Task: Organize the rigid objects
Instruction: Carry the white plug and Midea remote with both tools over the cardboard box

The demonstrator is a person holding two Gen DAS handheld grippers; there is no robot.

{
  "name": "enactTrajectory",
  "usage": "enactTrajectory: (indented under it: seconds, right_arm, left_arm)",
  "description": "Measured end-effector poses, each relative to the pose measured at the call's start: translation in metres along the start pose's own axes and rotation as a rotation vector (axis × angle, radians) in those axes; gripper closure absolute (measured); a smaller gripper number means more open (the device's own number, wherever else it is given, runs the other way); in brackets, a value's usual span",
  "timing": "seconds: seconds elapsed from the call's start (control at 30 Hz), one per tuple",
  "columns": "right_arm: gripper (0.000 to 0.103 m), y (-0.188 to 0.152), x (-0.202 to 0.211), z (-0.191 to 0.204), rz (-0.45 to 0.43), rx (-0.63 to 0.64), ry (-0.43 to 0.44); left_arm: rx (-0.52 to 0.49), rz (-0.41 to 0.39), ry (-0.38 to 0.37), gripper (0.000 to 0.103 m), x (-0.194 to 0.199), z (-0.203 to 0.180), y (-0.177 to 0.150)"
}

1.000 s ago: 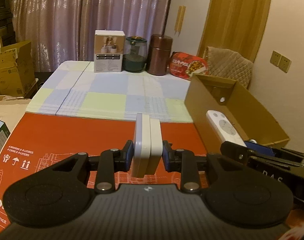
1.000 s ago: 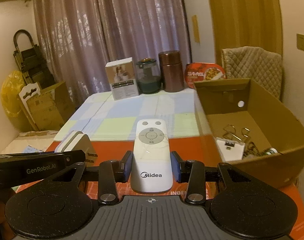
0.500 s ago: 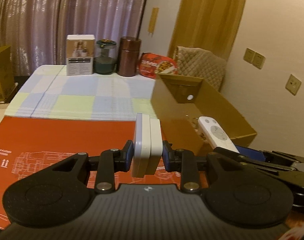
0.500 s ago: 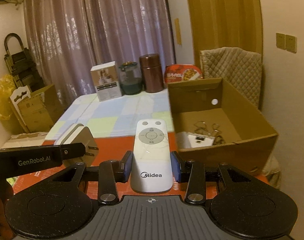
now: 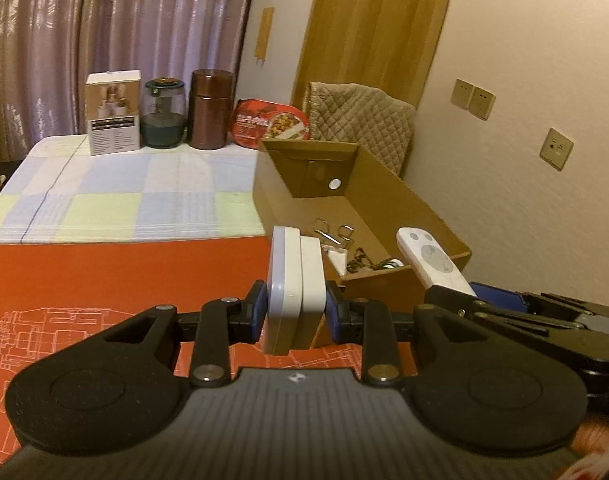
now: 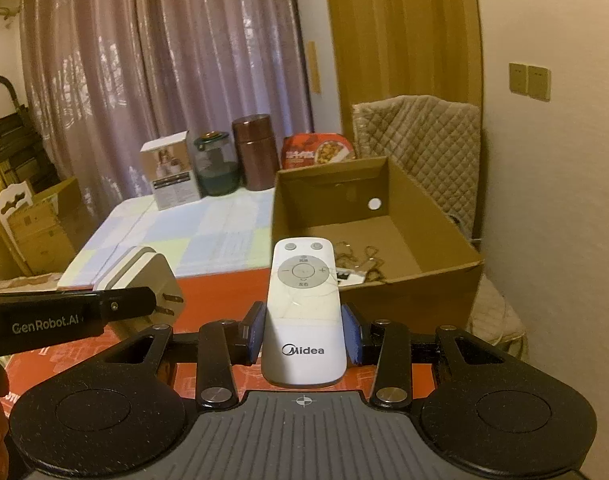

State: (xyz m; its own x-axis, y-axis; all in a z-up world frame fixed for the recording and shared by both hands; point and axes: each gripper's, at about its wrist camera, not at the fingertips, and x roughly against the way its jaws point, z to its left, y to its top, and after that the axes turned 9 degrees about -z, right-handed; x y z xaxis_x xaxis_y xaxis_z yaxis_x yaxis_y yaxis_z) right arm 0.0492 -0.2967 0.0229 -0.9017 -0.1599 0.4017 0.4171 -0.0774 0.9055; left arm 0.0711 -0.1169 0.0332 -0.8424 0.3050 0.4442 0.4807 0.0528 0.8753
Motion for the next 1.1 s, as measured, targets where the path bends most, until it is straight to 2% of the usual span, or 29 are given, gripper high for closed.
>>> enactTrajectory:
  seconds: [0.6, 1.1]
  right_arm:
    - [0.066, 0.018, 0.001, -0.063, -0.008, -0.021, -0.068]
    - [0.066, 0.046, -0.043, -0.079, 0.032, 0.052, -0.047]
  left_arm:
    - [-0.052, -0.001, -0.082, 0.078, -0.035, -0.055, 0.017]
    - [-0.058, 0.002, -0.085, 0.078, -0.076, -0.069, 0.035]
